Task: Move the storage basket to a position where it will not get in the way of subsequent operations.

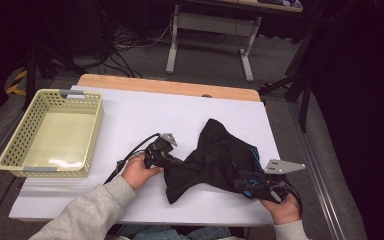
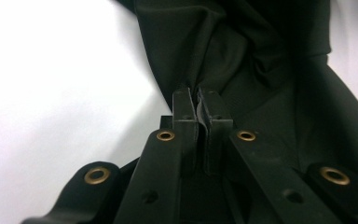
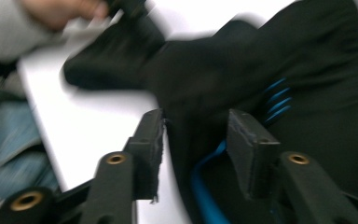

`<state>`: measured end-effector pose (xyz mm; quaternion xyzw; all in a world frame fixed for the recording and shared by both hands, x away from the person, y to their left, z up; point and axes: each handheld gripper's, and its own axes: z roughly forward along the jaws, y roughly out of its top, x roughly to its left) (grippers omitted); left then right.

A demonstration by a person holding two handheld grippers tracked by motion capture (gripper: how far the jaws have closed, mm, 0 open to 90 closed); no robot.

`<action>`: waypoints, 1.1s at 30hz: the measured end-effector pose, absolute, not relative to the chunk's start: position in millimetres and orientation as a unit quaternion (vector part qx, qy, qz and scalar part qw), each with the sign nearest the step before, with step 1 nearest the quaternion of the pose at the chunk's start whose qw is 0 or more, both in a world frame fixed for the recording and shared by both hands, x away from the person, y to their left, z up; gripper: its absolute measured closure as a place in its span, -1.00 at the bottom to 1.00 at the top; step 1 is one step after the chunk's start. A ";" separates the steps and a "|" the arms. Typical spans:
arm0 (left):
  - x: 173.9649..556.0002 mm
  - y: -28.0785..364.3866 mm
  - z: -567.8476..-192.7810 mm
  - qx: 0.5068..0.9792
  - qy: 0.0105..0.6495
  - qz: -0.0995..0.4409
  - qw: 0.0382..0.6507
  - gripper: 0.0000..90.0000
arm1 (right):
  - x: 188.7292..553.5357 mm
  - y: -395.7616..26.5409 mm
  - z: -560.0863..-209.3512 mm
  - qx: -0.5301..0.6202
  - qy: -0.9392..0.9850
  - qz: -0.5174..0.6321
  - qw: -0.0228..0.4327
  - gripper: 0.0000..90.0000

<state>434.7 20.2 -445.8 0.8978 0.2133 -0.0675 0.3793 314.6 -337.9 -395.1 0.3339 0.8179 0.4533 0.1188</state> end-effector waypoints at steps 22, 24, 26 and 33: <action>384.2 96.8 -410.8 0.892 0.215 -0.060 0.393 0.95 | 373.0 -330.2 -401.0 0.428 0.781 0.370 0.264 0.96; 379.7 94.0 -412.7 0.895 0.204 -0.070 0.391 0.95 | 374.2 -328.0 -398.6 0.425 0.780 0.370 0.272 0.96; 377.2 87.0 -415.3 0.896 0.190 -0.082 0.393 0.94 | 373.0 -331.8 -394.9 0.428 0.777 0.367 0.281 0.97; 384.9 68.2 -419.7 0.888 0.181 -0.098 0.411 0.50 | 364.1 -372.7 -390.9 0.479 0.741 0.349 0.315 0.97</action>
